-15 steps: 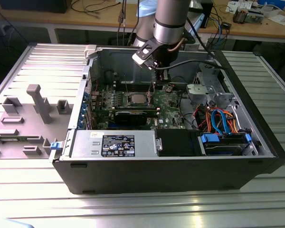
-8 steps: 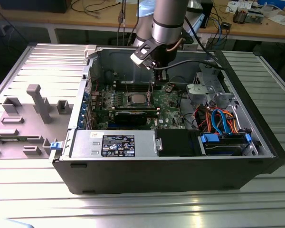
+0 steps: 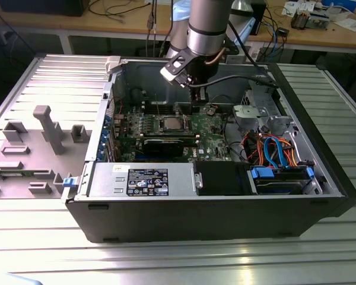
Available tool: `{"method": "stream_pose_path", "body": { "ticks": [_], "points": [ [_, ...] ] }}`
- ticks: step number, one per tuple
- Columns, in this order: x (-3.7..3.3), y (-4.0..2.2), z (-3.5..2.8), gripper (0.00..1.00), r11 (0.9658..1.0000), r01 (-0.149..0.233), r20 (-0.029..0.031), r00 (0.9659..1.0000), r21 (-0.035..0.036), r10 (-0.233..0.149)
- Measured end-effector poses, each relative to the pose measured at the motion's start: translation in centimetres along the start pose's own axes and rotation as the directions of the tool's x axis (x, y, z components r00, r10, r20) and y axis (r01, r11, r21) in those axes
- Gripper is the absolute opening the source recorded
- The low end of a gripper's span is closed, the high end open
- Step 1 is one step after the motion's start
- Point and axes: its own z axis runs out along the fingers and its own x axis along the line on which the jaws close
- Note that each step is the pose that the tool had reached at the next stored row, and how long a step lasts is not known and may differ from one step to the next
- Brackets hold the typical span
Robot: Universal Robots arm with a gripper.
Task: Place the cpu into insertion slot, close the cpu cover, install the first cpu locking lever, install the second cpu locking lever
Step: 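Close the cpu cover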
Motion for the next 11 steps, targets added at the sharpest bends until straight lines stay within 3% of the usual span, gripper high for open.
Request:
{"method": "stream_pose_path", "body": {
  "ticks": [11],
  "points": [
    [0.02,-0.40,0.19,0.11,1.0000,0.000,0.0001,1.0000,0.0002,0.000]
  ]
}}
